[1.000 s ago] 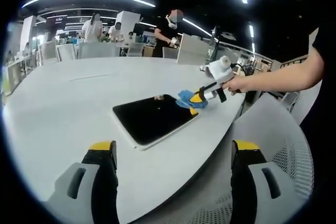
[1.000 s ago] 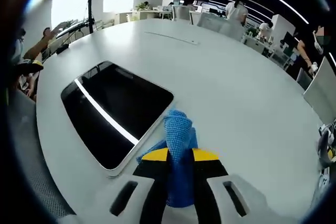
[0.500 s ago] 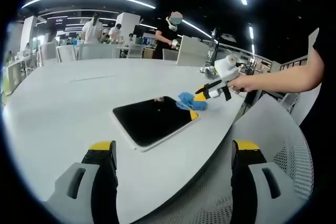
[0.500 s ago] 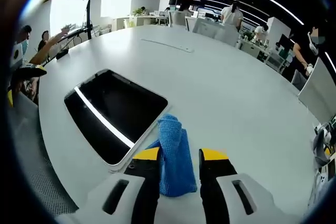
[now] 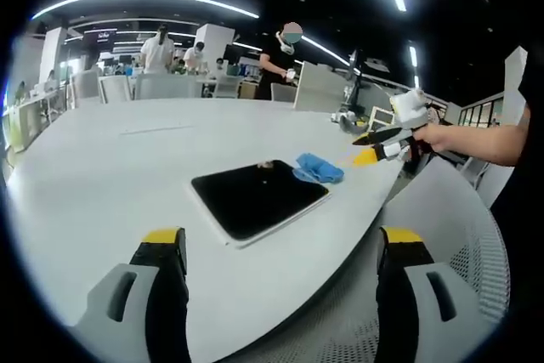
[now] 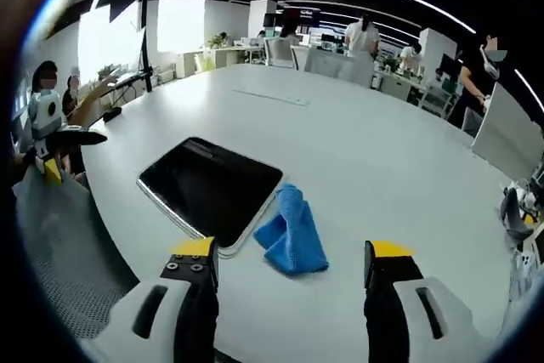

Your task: Wipe the mirror surface with the cleaning cloth until all visible marks leave the cleaned area.

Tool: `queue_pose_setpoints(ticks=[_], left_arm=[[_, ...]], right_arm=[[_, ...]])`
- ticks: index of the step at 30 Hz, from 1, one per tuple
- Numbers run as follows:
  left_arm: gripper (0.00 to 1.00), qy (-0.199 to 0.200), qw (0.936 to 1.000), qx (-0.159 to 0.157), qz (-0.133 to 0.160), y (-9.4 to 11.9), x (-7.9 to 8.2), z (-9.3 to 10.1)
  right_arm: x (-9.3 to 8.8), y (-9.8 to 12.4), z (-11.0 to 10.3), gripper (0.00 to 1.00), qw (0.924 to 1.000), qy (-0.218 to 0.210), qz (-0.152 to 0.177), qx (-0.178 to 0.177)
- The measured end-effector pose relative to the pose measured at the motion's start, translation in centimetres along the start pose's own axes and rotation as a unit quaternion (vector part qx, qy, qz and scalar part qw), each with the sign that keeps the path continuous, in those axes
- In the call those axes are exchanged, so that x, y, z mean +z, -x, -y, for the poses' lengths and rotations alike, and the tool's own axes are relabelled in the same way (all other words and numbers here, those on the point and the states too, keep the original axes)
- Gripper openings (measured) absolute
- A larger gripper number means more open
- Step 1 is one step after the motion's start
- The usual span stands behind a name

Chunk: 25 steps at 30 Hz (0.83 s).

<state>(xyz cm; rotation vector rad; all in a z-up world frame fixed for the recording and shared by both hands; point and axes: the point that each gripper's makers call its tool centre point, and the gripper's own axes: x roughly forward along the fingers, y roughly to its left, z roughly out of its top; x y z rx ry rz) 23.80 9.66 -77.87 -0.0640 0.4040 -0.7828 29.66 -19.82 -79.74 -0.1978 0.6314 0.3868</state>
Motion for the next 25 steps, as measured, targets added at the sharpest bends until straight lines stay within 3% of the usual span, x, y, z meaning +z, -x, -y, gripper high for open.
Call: queue_pose_setpoints(ticks=[4,6,8,14,18,25], left_arm=[[0.94,0.001,0.9999,0.010,-0.003,0.1,-0.1,-0.3],[0.96,0.001,0.9998,0.018,0.001,0.2,0.0,-0.5],[0.99,-0.002,0.9996,0.027,0.008,0.3,0.2,-0.8],[0.99,-0.001,0.9995,0.031,0.010,0.4,0.3,-0.9],[0.99,0.001,0.9995,0.032,0.009,0.4,0.1,-0.9],[0.99,0.002,0.9995,0.032,0.006,0.4,0.0,-0.9]], right_arm=[[-1.4,0.6,-1.0,0.81,0.9999,-0.016,-0.004,0.004],[-3.1,0.8,-1.4,0.84,0.9987,-0.035,-0.037,0.005],[-3.5,0.8,-1.5,0.88,0.9991,-0.029,-0.031,0.004],[-3.1,1.2,-2.5,0.94,0.9993,-0.036,0.004,0.002],[-3.6,1.2,-2.3,0.95,0.9999,-0.010,-0.007,-0.007],[-3.5,1.2,-2.5,0.95,0.9997,-0.025,0.005,0.000]])
